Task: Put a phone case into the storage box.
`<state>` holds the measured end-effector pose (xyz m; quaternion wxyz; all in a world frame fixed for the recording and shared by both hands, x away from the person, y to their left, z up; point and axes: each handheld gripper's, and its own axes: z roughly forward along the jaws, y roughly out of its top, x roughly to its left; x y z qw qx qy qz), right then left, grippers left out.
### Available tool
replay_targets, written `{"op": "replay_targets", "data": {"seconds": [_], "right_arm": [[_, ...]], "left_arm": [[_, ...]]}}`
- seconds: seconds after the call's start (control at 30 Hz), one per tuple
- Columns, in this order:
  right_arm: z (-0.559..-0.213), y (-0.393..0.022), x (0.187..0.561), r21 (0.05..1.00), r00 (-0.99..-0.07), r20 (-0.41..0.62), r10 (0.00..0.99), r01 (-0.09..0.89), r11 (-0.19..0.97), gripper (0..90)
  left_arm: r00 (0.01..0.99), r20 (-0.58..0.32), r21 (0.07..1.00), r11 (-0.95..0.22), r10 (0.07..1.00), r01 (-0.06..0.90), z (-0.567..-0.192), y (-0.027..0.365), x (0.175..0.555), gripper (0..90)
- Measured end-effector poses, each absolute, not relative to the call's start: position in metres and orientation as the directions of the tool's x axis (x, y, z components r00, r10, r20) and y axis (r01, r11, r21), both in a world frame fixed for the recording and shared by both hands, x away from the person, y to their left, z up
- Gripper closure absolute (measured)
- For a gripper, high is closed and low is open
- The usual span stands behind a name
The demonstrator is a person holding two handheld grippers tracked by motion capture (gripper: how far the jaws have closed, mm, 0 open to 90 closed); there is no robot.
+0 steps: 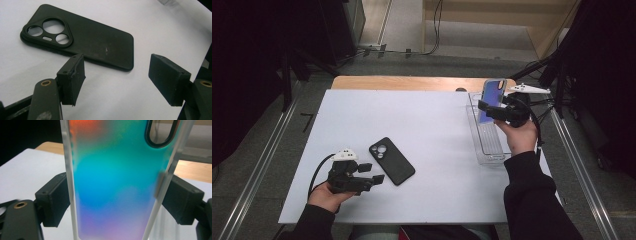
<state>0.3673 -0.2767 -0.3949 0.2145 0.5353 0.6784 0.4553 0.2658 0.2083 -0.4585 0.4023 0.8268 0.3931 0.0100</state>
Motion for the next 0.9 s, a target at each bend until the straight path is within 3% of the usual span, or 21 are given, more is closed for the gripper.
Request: {"op": "replay_targets", "data": {"seconds": [0.9], "right_arm": [[-0.403, -0.28, 0.45, 0.825, -0.201, 0.158, 0.967, 0.564, -0.017, 14.2]], "left_arm": [[0.696, -0.311, 0.676, -0.364, 0.647, 0.641, -0.46, 0.205, 0.267, 29.2]]}}
